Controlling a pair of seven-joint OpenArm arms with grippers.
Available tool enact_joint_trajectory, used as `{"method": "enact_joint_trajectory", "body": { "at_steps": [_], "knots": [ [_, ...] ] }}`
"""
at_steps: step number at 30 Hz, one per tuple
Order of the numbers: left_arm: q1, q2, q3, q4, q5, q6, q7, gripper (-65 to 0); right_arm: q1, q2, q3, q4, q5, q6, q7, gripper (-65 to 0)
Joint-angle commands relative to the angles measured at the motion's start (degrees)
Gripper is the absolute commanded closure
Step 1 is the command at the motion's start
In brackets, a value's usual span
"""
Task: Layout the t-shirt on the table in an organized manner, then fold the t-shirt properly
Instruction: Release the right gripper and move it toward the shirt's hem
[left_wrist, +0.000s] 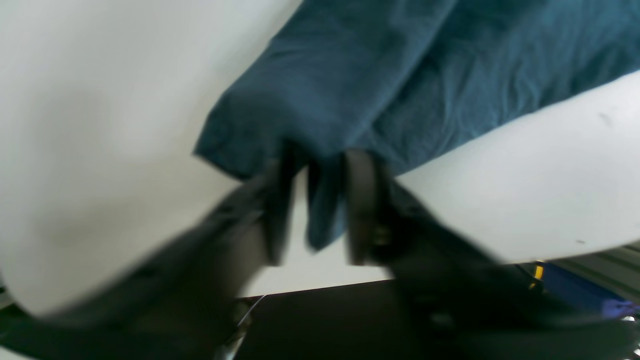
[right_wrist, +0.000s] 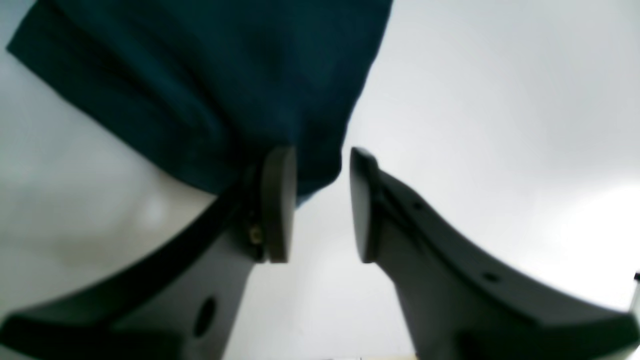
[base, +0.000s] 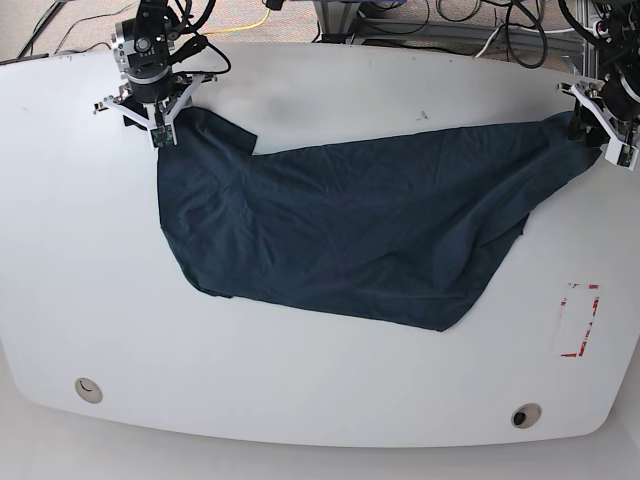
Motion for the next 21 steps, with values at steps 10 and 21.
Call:
{"method": "enact_joint_trajectory", "body": {
  "at_steps": [10,21],
  "knots": [
    [-0.4,-1.3,-0.4,0.6,3.6,0.0,-1.3,-46.3,0.7,-0.5,0.4,0.9,-0.1,0.0,2.8,-38.5],
    [-5.1,-1.1,-7.3,0.8,-4.8,-0.1,-1.3,-46.0,7.7,-0.1,0.4,0.7,-0.1,0.1,4.1,-39.2]
  ]
}}
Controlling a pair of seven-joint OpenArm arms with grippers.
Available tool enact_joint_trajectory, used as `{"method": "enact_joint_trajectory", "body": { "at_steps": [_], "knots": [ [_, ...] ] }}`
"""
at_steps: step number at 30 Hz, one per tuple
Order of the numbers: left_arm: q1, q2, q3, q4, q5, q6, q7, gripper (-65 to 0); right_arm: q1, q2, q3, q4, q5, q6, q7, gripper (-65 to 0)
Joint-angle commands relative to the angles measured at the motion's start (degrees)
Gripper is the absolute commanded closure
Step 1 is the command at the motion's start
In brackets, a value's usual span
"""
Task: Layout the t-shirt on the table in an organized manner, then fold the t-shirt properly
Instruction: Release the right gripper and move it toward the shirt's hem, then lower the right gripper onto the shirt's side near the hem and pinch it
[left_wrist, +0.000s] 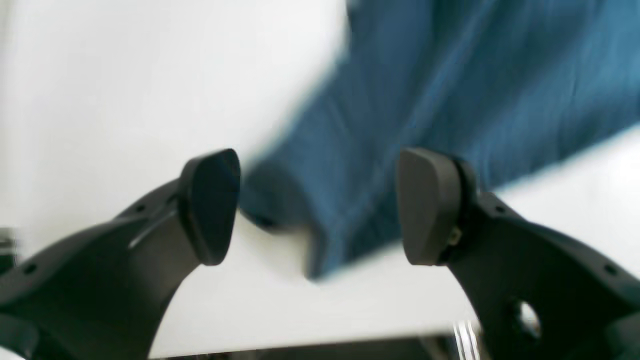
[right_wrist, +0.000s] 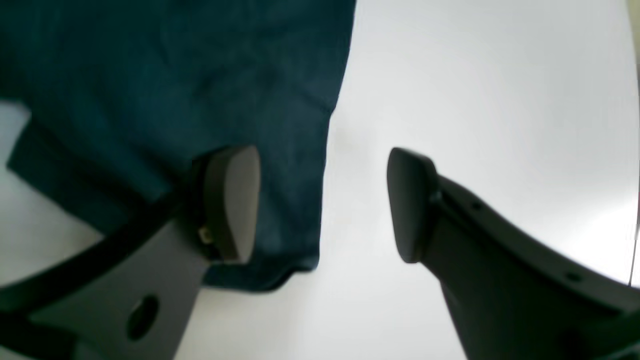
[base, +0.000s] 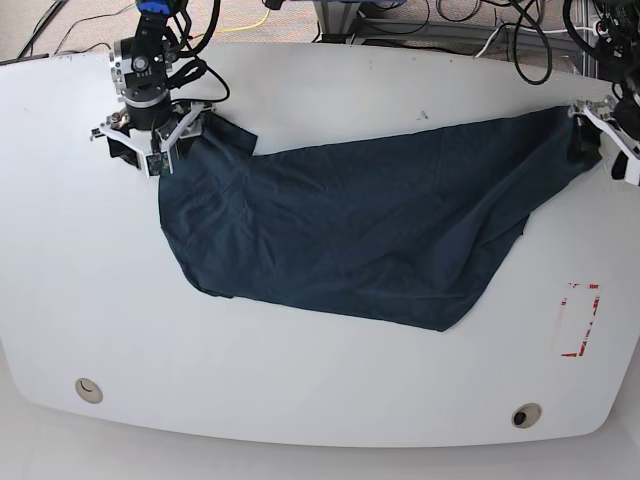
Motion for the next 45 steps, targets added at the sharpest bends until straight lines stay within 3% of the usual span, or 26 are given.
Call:
{"method": "enact_joint_trajectory", "body": {
  "at_steps": [1,4,11,15,25,31,37,45],
  "knots": [
    [-0.9,-1.0,-3.2,0.6,-0.9,0.2,-0.6,-45.8,2.2,1.2,0.2,0.8,0.0,-0.3,1.5,-39.3],
    [-3.0,-0.5,-4.8,0.6,-1.2,0.2,-0.6,-45.8,4.7,2.6,-0.2,-0.5,0.1,-0.1,1.5,-39.3],
    [-5.2,3.3,-9.2,0.5,-0.5,0.5,-0.6,-45.8,12.5,5.3,-0.7,-6.7,0.6,4.0,1.4,-39.3],
    [-6.9,5.7,-9.4,0.5,2.0,0.5,-0.6,-45.8,17.9,7.7,-0.8,-12.7,4.0,5.5,1.4,-39.3],
    [-8.2,10.4,-9.1,0.5,5.9,0.5,-0.7,-45.8,30.6,13.6,-1.2,-28.3,15.8,5.7,1.4,-39.3],
    [-8.4,10.8,-9.2,0.5,6.1,0.5,-0.7,-45.8,36.8,16.9,-1.2,-37.3,22.4,6.2,-0.2,-39.3],
    [-8.4,10.8,-9.2,0.5,6.0,0.3,-0.7,-45.8,39.7,18.9,-1.2,-44.8,28.2,10.1,-1.1,-39.0],
    [-7.7,10.8,-9.2,0.5,6.0,0.3,-0.7,-45.8,40.3,19.3,-4.1,-49.5,32.4,12.8,-1.1,-38.8]
  ]
}}
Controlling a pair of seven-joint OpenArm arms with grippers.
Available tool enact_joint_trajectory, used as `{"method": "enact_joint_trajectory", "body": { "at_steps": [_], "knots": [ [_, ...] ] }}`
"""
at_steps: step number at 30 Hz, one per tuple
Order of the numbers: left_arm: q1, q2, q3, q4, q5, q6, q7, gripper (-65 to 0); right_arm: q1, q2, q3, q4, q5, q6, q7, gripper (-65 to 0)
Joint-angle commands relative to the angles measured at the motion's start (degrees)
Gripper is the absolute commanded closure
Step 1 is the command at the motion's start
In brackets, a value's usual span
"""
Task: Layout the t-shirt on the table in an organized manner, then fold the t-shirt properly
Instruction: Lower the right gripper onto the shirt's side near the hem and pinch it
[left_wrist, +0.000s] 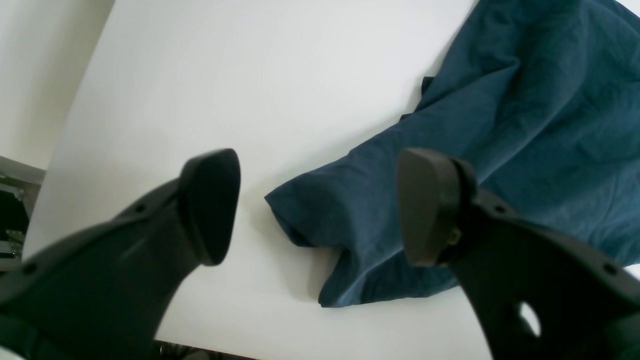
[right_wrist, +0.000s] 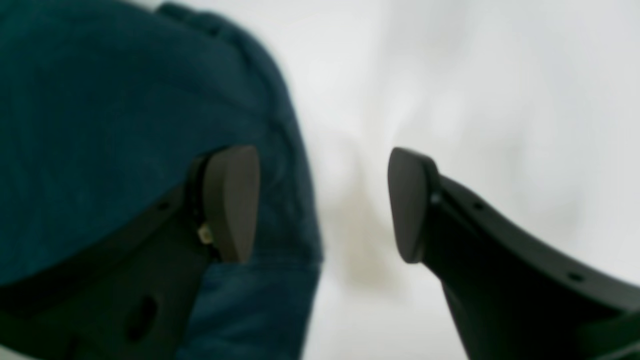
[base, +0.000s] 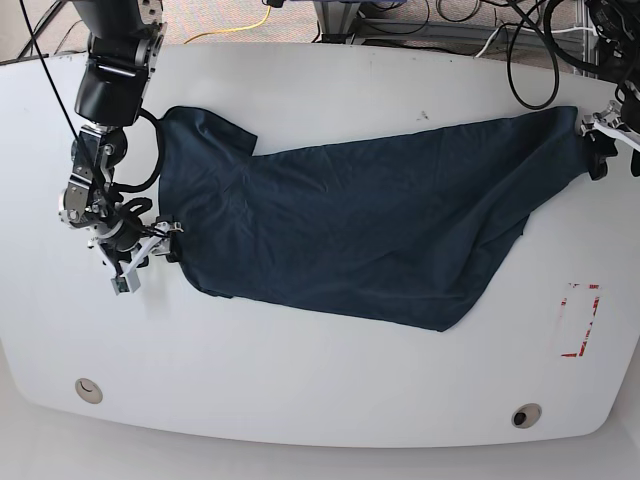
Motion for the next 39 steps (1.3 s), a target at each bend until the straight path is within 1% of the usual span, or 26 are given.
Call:
{"method": "enact_joint_trajectory", "body": {
  "at_steps": [1,6,9,16,20,24,30,39],
  "knots": [
    [0.6,-1.0,-0.3,1.0,-0.9,-0.1,-1.3,-45.8,1.8,0.8,-1.5,0.2,2.6,1.1,1.4,-38.8],
    [0.6,-1.0,-0.3,1.0,-0.9,-0.1,-1.3,-45.8,2.1,0.8,-3.7,-2.0,5.6,1.1,1.4,-38.8],
    [0.6,-1.0,-0.3,1.0,-0.9,-0.1,-1.3,-45.8,2.7,0.8,-3.9,-3.1,7.8,1.1,1.4,-38.7],
    [1.2,-1.2,-0.3,1.0,-0.9,-0.1,-1.3,-45.8,2.7,0.6,-3.9,-3.4,8.8,1.1,1.4,-38.7],
    [1.4,-1.2,-0.3,1.0,-0.9,-0.1,-1.3,-45.8,2.7,0.3,-3.9,-3.4,8.8,1.1,1.4,-38.7],
    [1.4,-1.2,-0.4,1.0,-0.9,-0.1,-1.3,-45.8,2.7,-1.1,-3.7,-3.4,8.1,0.9,1.7,-38.7],
    [1.5,-1.2,-0.4,1.0,-0.9,-0.1,-1.3,-45.8,2.8,-1.0,-3.6,-3.3,6.4,0.8,1.8,-39.3],
    [1.4,-1.2,-0.3,1.0,-0.9,-0.1,-1.3,-45.8,4.3,1.4,-3.6,-3.2,6.2,0.8,1.6,-39.2]
  ]
}}
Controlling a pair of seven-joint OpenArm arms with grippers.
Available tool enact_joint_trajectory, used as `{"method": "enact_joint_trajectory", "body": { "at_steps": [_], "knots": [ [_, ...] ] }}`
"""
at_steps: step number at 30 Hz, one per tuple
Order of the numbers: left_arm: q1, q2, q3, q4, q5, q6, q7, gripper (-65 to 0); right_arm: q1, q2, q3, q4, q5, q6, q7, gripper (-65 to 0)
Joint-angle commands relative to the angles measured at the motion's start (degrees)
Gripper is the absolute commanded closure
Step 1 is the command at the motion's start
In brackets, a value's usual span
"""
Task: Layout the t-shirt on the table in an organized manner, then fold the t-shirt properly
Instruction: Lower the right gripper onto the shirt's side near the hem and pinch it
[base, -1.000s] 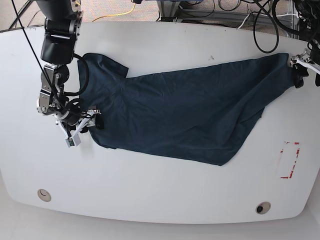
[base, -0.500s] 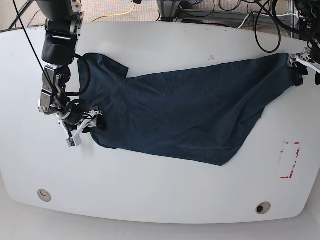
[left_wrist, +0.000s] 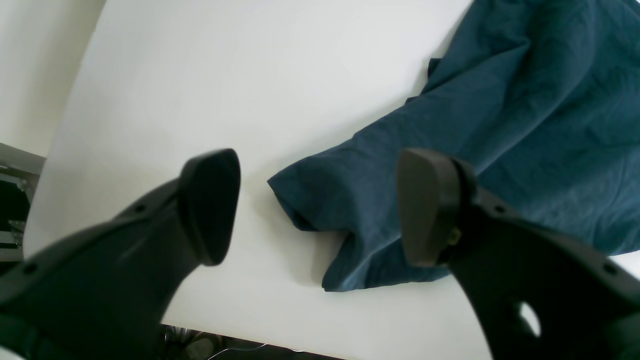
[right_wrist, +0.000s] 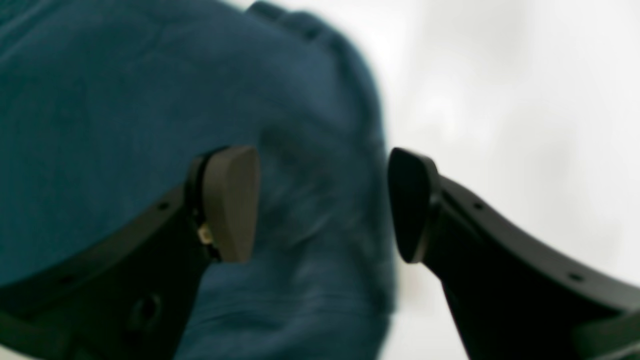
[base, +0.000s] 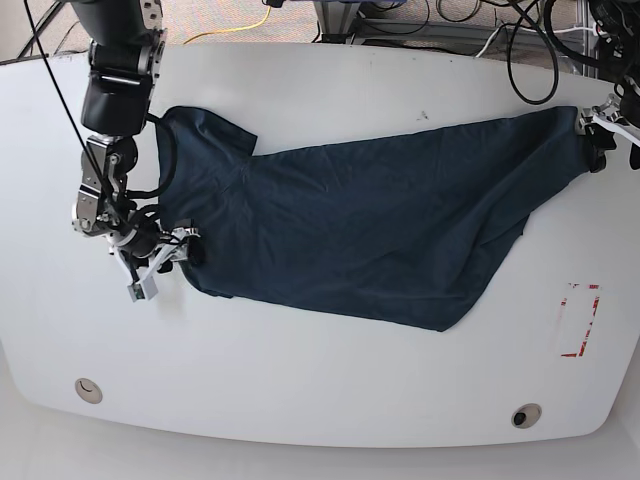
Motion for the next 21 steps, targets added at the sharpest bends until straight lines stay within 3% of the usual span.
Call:
{"method": "enact_joint_trajectory", "body": {
  "at_steps": [1,9,21],
  "knots": [
    [-0.1,-1.0,-0.3,1.0,-0.9,-0.1,-1.3,-45.8,1.6,1.3,0.4,1.2,0.9,0.1,1.3,-39.2],
    [-0.1,-1.0,-0.2,1.0,-0.9,-0.1,-1.3,-45.8,0.5,4.3,0.5,1.0,1.4,0.1,1.3,-39.2],
    [-0.2,-1.1,1.1,1.0,-0.9,-0.1,-1.3,-45.8,-3.8,3.1,2.9,1.0,1.5,0.3,1.3,-38.8]
  ]
}}
